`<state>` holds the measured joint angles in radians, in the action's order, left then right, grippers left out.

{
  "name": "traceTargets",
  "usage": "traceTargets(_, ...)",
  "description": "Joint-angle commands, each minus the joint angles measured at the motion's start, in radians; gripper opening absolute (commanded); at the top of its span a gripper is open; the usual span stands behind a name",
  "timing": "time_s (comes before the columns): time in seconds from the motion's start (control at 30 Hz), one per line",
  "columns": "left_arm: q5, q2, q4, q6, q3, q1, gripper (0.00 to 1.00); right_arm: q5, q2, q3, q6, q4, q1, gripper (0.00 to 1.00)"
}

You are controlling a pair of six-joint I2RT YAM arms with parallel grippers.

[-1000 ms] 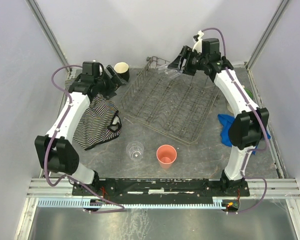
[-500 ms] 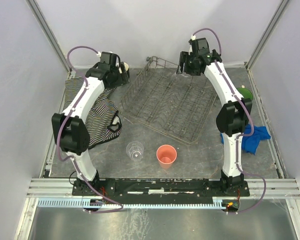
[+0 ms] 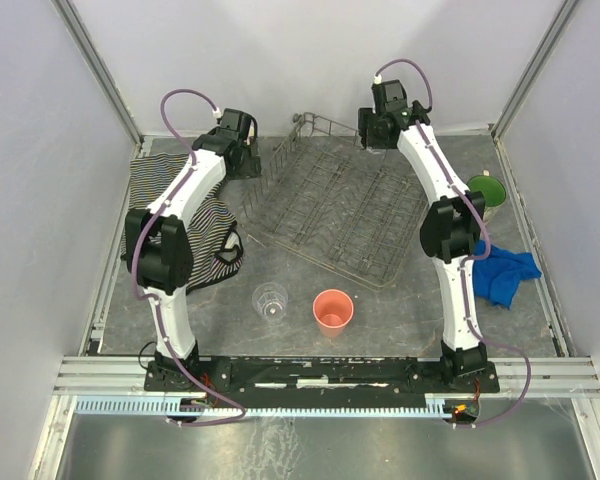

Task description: Load the cups into the dish rack

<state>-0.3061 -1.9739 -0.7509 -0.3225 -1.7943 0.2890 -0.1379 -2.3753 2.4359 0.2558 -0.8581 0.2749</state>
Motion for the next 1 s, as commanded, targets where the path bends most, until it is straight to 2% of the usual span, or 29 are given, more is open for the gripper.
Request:
traceTargets(0.0,-0.033,0.010,0.007,0.048,-0.058,0.000,0.86,-0.055,-0.025,0.075,-0.028,0.041,0.010,0.17)
traceTargets(0.83,-0.063,0.034,-0.030,0.065,-0.012,0.000,0.86,-0.051,-0.158,0.096,-0.013,0.161,0.014,0.17)
traceTargets(0.9,-0.065,0.031,-0.032,0.066,-0.013,0.000,0.87,-0.052,-0.167,0.103,-0.017,0.163,0.013,0.19)
traceTargets(0.97,-0.066,0.028,-0.036,0.066,-0.018,-0.001,0.87,-0.051,-0.172,0.104,-0.023,0.164,0.013,0.26)
